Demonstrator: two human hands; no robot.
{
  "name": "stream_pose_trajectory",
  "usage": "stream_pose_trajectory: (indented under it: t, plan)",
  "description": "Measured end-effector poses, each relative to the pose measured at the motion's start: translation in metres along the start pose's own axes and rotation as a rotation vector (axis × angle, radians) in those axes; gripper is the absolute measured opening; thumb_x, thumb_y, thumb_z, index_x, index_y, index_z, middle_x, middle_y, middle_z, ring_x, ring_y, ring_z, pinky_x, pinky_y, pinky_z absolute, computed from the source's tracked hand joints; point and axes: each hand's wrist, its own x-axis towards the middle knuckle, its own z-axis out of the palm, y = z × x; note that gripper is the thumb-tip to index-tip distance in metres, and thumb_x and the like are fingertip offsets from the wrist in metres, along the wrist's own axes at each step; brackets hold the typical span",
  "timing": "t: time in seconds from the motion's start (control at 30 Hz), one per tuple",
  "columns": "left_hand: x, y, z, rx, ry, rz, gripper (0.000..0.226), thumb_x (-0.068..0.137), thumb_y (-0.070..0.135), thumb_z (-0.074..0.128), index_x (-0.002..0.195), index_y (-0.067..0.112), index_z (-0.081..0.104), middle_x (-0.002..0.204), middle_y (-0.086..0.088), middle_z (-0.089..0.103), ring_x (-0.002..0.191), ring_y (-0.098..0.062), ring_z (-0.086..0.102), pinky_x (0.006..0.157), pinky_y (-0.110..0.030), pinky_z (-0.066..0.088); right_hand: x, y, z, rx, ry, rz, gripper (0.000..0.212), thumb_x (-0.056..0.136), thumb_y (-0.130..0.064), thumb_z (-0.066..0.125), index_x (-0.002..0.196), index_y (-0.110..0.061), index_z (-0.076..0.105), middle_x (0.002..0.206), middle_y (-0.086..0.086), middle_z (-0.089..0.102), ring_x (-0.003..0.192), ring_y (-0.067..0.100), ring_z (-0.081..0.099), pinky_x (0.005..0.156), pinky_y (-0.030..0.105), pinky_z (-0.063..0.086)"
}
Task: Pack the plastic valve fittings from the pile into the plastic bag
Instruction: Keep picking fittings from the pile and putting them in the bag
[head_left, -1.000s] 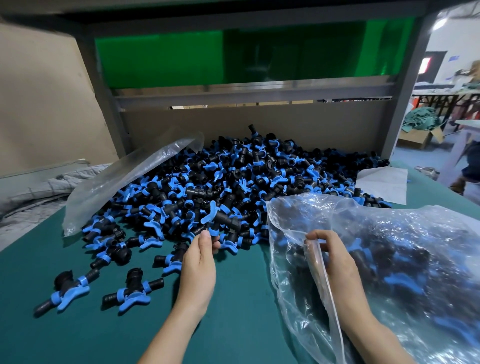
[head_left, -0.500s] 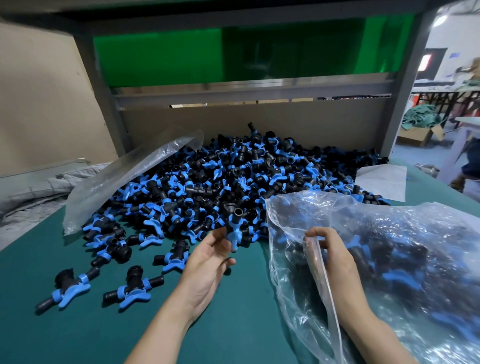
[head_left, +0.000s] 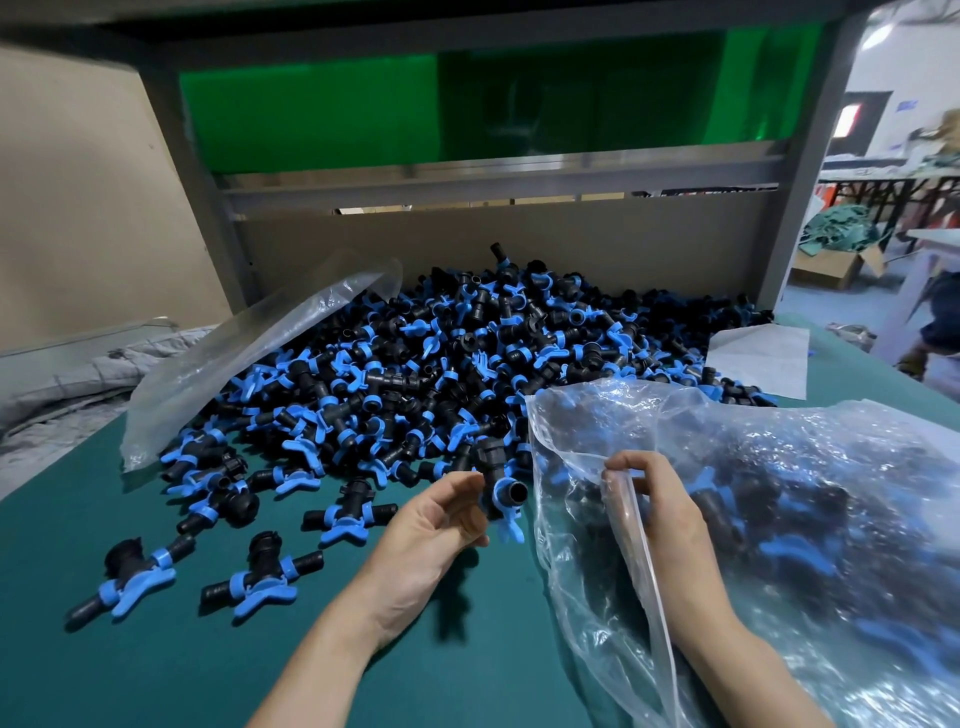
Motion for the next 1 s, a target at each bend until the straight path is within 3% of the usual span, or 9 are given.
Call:
stream_pose_trajectory:
  t: [0.17,0.3,0.43,0.7,1.0]
  plan:
    - [0.0015,0.0038,0.0,0.061,0.094,0.065,0.04,0.078,0.024,0.071,0.114,0.01,0.063,0.093,0.003,0.07,0.085,-0.011,0.061,0.069,-0.02,0.05,-0.0001,-0.0007,-0.0002,-0.012,0.0,-0.009,0.046,0.088,0.0,0.06,0.108,-0.04,0.05,0.09,-0.017,0.061,0.068,0.009,0.058,0.054,0.022,0.044]
    - [0.0009,0.0045,-0.0029,0.356,0.294,0.204,0.017,0.088,0.026,0.071,0.101,0.035,0.065,0.093,0.016,0.068,0.082,0.0,0.062,0.075,-0.011,0.047,0.0001,-0.0003,-0.0005,-0.026,0.002,-0.016,0.047,0.087,0.001,0.061,0.108,-0.04,0.049,0.091,-0.019,0.061,0.069,0.007,0.057,0.055,0.02,0.044]
    - [-0.0009,0.0018,-0.0024,0.662,0.451,0.403,0.022,0.091,0.022,0.065,0.097,0.042,0.058,0.096,0.014,0.057,0.088,-0.007,0.058,0.074,-0.009,0.042,0.0,-0.0005,0.0,-0.016,0.004,-0.017,0.048,0.087,-0.001,0.06,0.107,-0.043,0.049,0.087,-0.016,0.061,0.066,0.008,0.056,0.055,0.021,0.043]
    - [-0.0027,-0.0014,-0.0026,0.959,0.431,0.535,0.023,0.091,0.026,0.062,0.102,0.043,0.05,0.1,0.017,0.047,0.093,-0.007,0.053,0.074,-0.012,0.04,-0.0006,-0.0017,-0.001,-0.027,0.009,-0.036,0.05,0.087,0.001,0.06,0.105,-0.044,0.048,0.09,-0.017,0.06,0.067,0.009,0.057,0.052,0.02,0.042]
    - [-0.0048,0.0003,0.0019,0.933,0.438,0.495,0.017,0.091,0.032,0.06,0.099,0.043,0.05,0.097,0.016,0.051,0.092,-0.006,0.054,0.073,-0.011,0.04,-0.001,-0.0054,-0.0013,-0.043,0.005,-0.034,0.051,0.087,0.002,0.061,0.107,-0.044,0.047,0.097,-0.023,0.059,0.072,0.006,0.059,0.055,0.018,0.044]
